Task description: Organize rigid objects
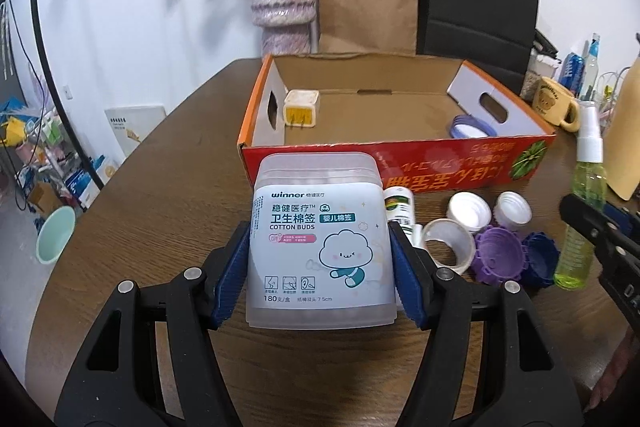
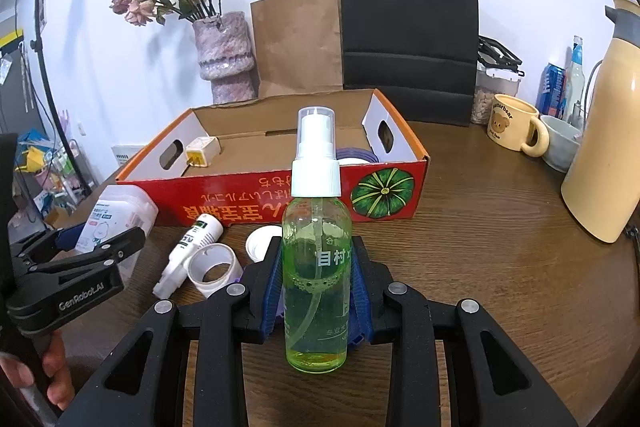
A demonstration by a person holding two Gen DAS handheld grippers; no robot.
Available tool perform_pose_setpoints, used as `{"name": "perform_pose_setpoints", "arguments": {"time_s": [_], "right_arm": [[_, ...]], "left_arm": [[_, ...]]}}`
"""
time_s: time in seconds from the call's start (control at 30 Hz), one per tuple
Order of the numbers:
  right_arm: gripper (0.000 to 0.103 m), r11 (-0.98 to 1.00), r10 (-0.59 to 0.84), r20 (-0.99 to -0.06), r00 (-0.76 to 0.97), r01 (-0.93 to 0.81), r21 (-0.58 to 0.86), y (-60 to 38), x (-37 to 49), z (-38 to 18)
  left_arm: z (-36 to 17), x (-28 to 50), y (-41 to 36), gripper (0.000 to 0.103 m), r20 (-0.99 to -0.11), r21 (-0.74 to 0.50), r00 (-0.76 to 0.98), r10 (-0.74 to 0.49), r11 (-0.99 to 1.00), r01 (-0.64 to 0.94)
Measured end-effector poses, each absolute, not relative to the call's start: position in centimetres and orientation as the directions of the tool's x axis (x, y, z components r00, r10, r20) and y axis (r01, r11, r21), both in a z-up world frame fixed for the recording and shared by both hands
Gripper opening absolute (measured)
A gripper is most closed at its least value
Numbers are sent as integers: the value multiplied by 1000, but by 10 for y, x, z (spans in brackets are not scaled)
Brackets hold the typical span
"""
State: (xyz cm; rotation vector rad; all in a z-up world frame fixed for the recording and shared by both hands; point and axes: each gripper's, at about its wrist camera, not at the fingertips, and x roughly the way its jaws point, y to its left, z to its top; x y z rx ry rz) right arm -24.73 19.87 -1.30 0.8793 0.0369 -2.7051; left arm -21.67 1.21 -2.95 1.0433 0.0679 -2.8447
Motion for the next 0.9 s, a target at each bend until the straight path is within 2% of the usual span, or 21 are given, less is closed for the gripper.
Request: {"name": "perform_pose_setpoints", "arguments": {"time_s": [0.4, 0.9], "right_arm": [[35, -947, -298, -538, -789, 313, 65, 192, -246, 11], [35, -934, -330, -492, -805, 354, 48, 176, -279, 39]], "left_arm": [[3, -205, 24, 61, -584, -36, -811, -40, -997, 75], [30, -243, 26, 61, -548, -43, -835, -55, -995, 95]]}}
